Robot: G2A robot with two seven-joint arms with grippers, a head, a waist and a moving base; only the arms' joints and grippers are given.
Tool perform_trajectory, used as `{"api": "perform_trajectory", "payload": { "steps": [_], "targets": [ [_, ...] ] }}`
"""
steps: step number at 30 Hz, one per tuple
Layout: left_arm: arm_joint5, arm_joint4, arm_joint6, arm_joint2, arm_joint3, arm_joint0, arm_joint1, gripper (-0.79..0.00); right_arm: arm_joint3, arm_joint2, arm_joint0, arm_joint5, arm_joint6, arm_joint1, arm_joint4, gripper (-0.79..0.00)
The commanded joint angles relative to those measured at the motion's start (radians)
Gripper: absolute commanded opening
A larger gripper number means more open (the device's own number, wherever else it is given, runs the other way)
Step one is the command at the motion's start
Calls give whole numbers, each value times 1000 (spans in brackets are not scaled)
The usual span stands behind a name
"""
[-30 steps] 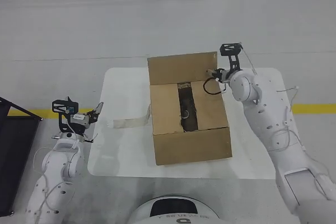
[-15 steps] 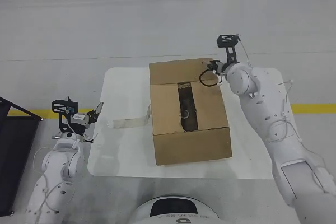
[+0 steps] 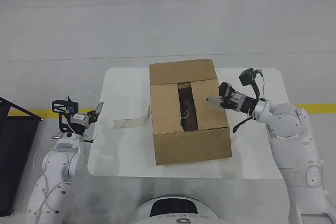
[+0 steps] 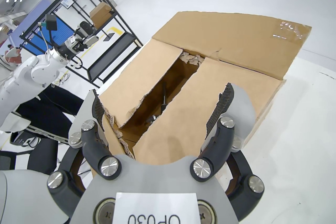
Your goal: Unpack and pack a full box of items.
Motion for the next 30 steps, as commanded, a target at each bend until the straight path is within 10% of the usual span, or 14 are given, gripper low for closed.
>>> {"api": "perform_trajectory", "payload": {
  "steps": [1,9,13,30],
  "targets": [
    [0,0,0,0,0,0,0,0,0,0,0,0,1,0,0,0],
    [0,0,0,0,0,0,0,0,32,-74,20,-27,139,2,235,0],
    [0,0,0,0,0,0,0,0,86,-157,80,118,169,-7,289,0],
    [0,0,0,0,0,0,0,0,385,-554,342,285,100,-102,240,0]
  ]
}}
